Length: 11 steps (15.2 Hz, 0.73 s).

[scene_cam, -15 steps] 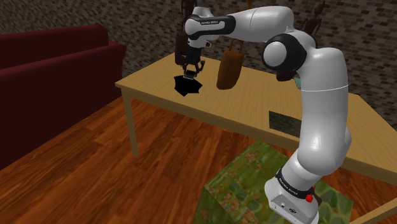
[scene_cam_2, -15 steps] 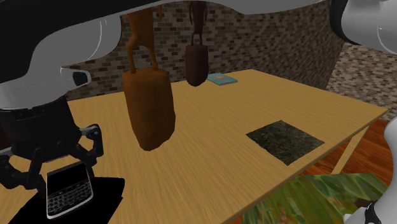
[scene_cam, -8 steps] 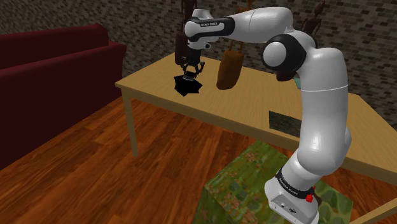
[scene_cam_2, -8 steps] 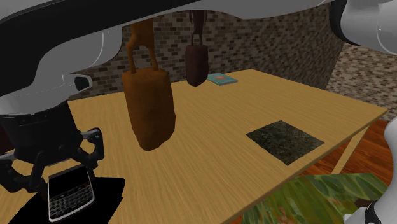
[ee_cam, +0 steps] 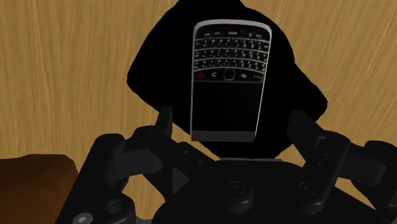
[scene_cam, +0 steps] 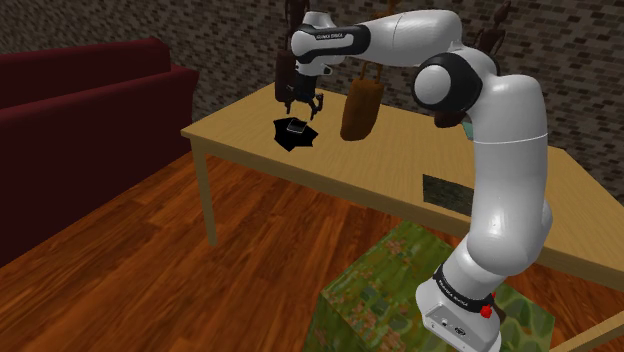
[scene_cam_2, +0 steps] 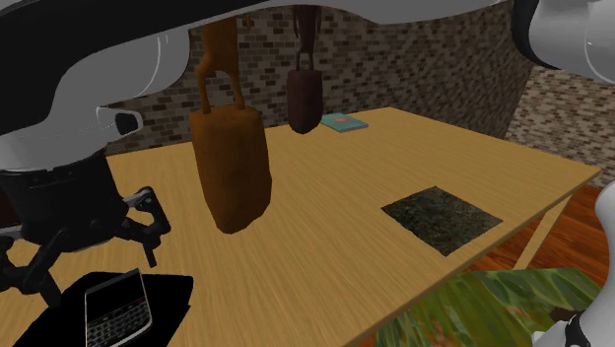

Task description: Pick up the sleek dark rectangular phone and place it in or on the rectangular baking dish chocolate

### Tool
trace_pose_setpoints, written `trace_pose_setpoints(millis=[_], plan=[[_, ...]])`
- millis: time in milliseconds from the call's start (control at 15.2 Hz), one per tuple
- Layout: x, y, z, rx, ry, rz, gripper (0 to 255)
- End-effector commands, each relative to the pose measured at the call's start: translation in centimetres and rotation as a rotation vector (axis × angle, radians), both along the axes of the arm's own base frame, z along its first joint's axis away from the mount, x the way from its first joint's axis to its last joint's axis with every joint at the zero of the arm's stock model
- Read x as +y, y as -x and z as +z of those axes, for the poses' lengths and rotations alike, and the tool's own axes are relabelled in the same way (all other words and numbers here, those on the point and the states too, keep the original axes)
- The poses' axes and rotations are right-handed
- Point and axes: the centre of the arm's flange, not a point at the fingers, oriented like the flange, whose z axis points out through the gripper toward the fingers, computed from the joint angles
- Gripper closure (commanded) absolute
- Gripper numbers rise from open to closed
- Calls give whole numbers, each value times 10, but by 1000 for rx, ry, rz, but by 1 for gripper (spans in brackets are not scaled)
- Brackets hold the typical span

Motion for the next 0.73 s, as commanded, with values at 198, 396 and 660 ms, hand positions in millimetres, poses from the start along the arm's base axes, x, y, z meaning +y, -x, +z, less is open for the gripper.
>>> trace_pose_setpoints(millis=[198, 396, 660], plan=[[-1, 1, 44, 0, 0, 0, 0], [-1, 1, 44, 0, 0, 0, 0], [-1, 1, 44, 0, 0, 0, 0]])
